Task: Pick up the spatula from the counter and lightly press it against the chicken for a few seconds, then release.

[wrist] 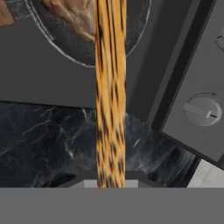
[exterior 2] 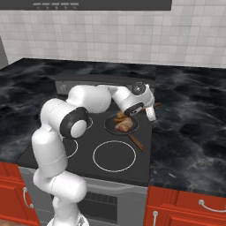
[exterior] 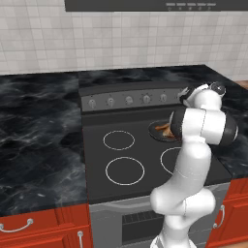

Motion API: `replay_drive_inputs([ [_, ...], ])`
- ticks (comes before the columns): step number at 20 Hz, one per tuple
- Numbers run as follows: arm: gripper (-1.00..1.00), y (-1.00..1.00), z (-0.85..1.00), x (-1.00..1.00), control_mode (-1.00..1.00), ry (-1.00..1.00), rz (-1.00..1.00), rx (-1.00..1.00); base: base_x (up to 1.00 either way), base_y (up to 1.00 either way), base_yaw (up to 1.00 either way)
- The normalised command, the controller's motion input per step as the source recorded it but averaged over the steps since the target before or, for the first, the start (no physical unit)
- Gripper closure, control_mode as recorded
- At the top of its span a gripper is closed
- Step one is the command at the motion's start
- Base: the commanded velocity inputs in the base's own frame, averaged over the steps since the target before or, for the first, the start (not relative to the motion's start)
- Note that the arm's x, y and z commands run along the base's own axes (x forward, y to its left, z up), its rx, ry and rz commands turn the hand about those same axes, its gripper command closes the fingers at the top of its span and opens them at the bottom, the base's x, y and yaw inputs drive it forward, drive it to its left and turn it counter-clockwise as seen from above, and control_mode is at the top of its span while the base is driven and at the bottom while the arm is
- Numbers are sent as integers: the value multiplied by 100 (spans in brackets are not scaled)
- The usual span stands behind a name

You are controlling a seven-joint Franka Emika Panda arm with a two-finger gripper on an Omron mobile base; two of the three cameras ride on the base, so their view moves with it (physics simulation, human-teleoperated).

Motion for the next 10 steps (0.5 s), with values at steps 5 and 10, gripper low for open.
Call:
replay_drive_inputs([
  [5, 100, 35, 4, -38, -100, -10, -6, 1, 0, 0, 0],
  [10, 100, 56, 0, -56, -100, -11, -16, 5, 0, 0, 0],
])
